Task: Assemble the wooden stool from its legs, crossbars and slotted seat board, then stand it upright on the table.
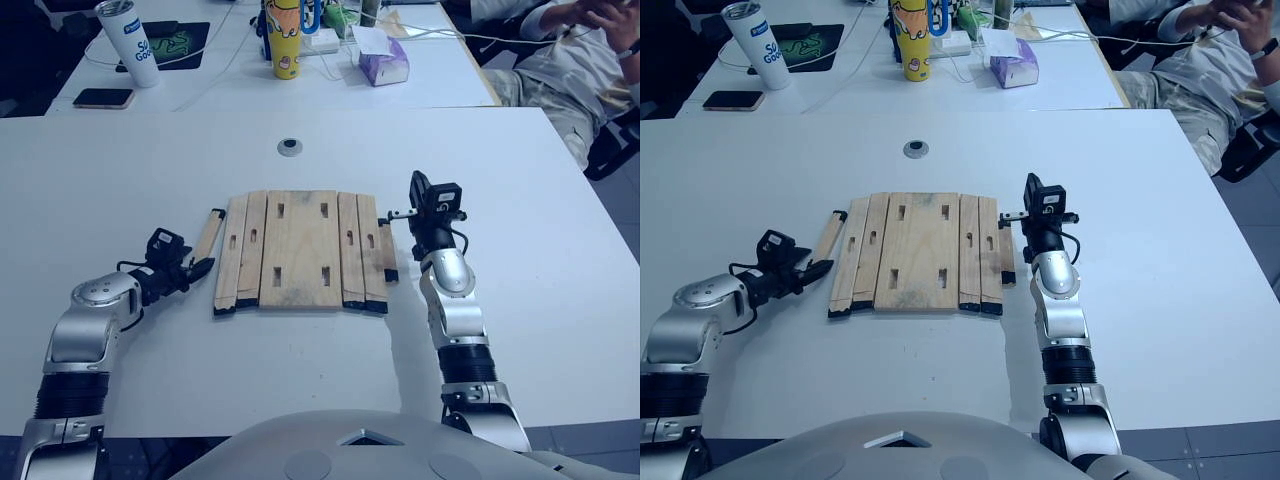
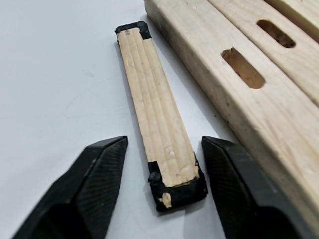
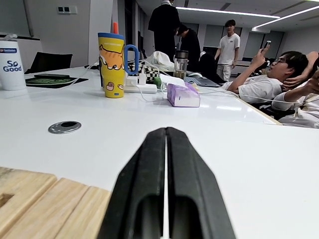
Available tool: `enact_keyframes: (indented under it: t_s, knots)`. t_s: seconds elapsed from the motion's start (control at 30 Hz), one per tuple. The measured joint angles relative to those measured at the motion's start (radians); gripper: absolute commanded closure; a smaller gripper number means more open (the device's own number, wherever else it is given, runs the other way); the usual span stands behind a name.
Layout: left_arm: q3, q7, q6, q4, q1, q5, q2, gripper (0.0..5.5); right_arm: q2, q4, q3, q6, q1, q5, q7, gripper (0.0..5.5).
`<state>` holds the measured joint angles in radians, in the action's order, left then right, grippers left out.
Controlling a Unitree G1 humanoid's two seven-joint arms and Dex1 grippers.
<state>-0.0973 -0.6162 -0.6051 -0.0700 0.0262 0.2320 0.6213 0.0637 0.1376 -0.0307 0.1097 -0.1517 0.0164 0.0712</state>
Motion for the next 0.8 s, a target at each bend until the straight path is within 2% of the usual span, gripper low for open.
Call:
enact_keyframes:
  t_s: [0.17,0.27,0.57,0.7,0.8]
  knots:
    - [0.001,0.0,0.001,0.0,0.0,0.0,0.0,3.96,0.0,0.0,0.0,0.0,0.0,0.0,0.0,5.5]
    - [-0.002,0.016,0.012,0.013,-0.003,-0.016,0.004,4.18,-0.002,0.0,0.0,0.0,0.0,-0.001,-0.001,5.5]
    - [-0.037,0.105,0.104,0.096,-0.051,-0.056,-0.021,4.18,0.012,-0.004,0.009,0.059,-0.004,-0.036,-0.001,5.5]
    - [-0.062,0.124,0.246,0.105,-0.103,-0.055,-0.05,4.18,0.014,-0.009,0.016,0.071,-0.024,-0.027,0.013,5.5]
    - [-0.07,0.106,0.342,0.093,-0.138,-0.028,-0.081,4.18,0.006,-0.03,0.003,0.017,-0.049,0.078,0.074,5.04]
